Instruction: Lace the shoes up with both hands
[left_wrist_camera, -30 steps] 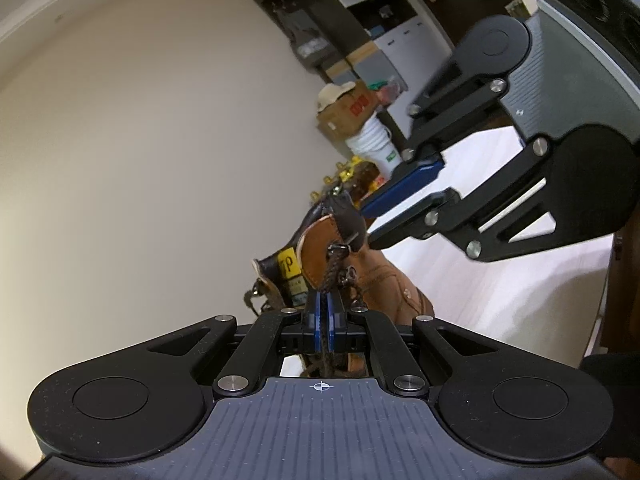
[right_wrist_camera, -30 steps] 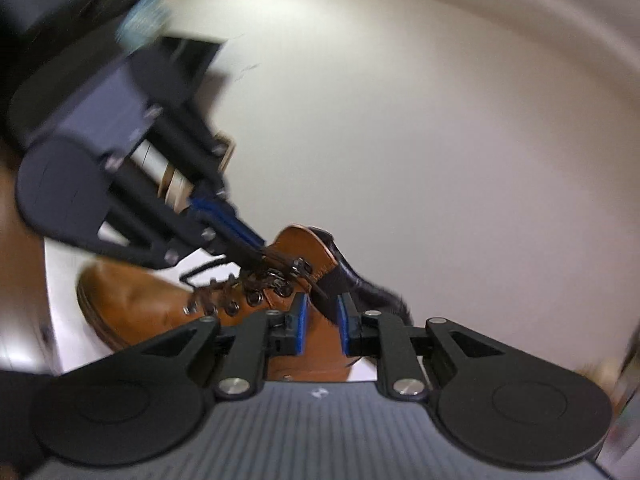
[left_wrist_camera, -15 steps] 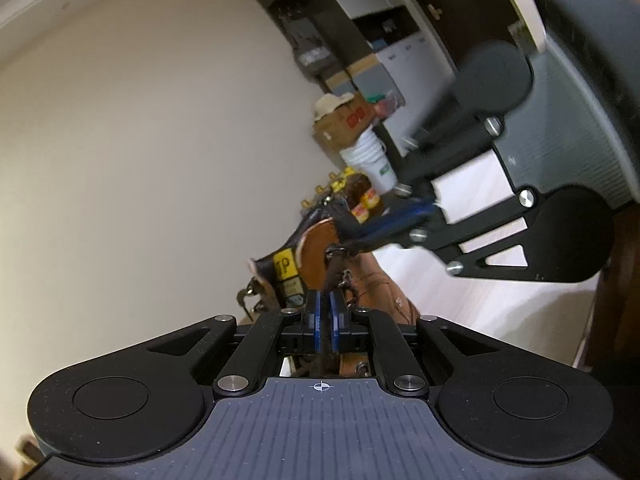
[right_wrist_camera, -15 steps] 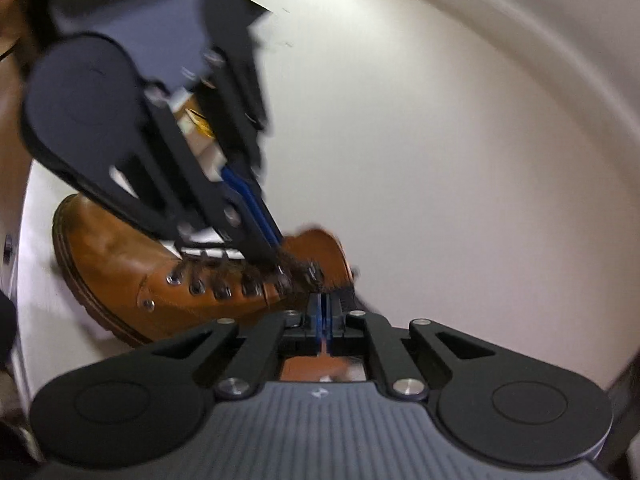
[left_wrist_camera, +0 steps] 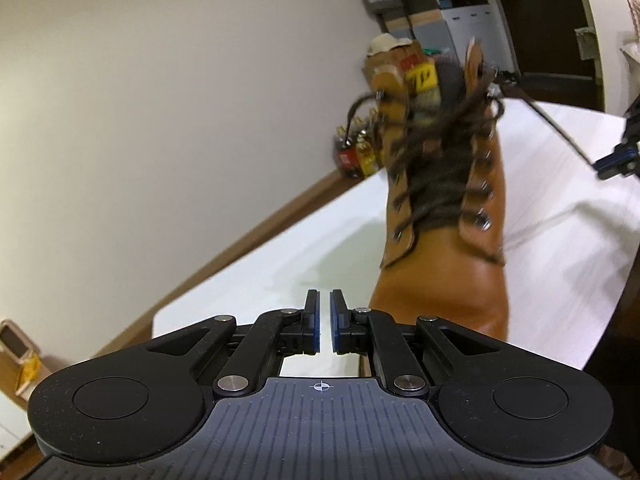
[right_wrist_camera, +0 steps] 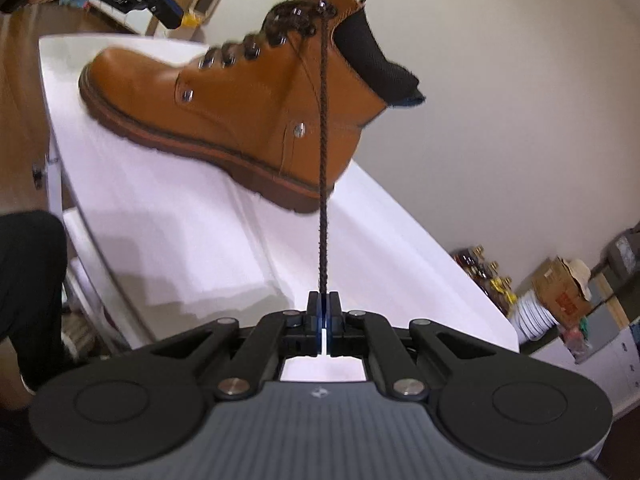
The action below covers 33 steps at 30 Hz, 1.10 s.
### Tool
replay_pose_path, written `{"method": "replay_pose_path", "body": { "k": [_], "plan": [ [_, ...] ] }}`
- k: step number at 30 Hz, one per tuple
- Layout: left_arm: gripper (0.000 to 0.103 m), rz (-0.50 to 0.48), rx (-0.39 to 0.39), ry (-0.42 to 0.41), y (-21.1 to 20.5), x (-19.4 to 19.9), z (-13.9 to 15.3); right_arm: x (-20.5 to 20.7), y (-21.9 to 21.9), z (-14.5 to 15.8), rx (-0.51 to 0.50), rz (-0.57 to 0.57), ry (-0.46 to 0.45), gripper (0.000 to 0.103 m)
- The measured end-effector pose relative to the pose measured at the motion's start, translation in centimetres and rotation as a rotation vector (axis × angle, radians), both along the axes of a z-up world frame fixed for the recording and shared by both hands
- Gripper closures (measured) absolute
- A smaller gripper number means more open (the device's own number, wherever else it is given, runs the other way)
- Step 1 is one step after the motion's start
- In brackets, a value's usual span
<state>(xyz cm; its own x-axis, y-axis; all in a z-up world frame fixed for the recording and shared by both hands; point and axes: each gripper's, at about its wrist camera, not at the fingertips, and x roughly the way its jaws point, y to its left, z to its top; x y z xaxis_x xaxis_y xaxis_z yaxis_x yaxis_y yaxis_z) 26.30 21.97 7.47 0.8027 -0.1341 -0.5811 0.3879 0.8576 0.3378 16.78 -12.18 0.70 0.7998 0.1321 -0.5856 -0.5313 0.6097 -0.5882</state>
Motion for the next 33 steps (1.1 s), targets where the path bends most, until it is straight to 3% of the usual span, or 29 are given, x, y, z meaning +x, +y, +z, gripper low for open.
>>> {"method": "replay_pose_path", "body": {
  "k": [3,6,7,10,13,16,21,24,33],
  "plan": [
    [0.095,-0.017,0.004,0.039,0.9,1.2,-0.9,0.1,0.0,-0.2,-0.023,-0.030,0.031,0.101],
    [0.095,-0.049,-0.005,0.077,1.6,1.8,-1.6,-0.8,-0.2,0.0,-0.019,-0.055,-0.020,0.099],
    [0.101,-0.062,-0.011,0.090,1.7,2.0,-1.8,-1.0,0.3,0.2,-0.013,-0.061,-0.036,0.098],
    [0.103,-0.108,-0.055,0.107,2.4,2.5,-2.1,-1.9,2.0,1.1,0.087,-0.035,-0.070,0.090],
    [0.095,-0.111,-0.052,0.093,2.8,3.0,-2.1,-2.5,2.9,2.3,0.216,0.008,-0.020,0.088],
    [0.103,-0.105,-0.059,0.094,3.2,3.3,-2.2,-2.2,5.6,2.1,0.311,0.065,0.056,0.088],
    [0.103,-0.154,-0.131,0.140,3.5,3.0,-2.0,-1.7,8.7,1.4,0.423,0.131,0.156,0.088],
    [0.103,-0.133,-0.160,0.146,2.9,2.3,-2.4,-1.4,9.0,1.4,0.480,0.125,0.186,0.088],
    [0.103,-0.049,-0.219,0.143,0.1,-1.9,-1.5,-0.3,6.3,2.8,0.475,0.044,0.153,0.088]
  ]
}}
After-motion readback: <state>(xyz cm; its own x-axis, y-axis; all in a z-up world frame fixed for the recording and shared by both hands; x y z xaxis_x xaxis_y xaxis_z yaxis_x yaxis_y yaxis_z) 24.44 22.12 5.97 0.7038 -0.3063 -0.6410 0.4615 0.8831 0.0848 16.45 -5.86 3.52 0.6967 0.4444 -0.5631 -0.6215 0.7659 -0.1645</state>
